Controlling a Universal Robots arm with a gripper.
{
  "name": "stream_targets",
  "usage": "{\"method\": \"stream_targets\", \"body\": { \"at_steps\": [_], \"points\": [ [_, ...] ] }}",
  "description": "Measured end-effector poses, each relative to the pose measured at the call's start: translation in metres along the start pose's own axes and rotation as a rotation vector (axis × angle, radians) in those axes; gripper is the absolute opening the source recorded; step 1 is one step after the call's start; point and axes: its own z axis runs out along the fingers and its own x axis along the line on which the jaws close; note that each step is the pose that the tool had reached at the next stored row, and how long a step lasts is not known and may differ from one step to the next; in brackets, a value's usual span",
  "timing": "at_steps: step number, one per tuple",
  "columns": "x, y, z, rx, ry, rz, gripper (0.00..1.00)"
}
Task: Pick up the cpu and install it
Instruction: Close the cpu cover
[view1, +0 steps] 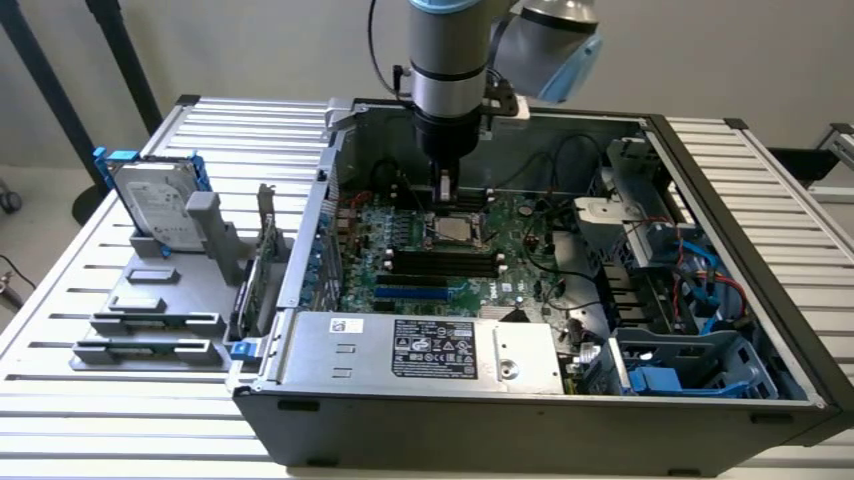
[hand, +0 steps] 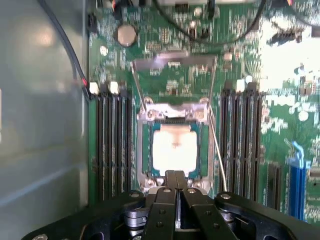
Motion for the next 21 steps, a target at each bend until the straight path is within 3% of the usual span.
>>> {"method": "stream_targets", "body": {
  "at_steps": [4,14,21],
  "points": [
    [0.0,0.0184,-0.0062,0.0013,0.0097,0.001,0.11],
    [0.001,0.0649,-0.0242,0.0072,0.0269,0.002,0.11],
    [0.002,0.097,-0.0275,0.0132,0.0372,0.004,0.11]
  ]
}}
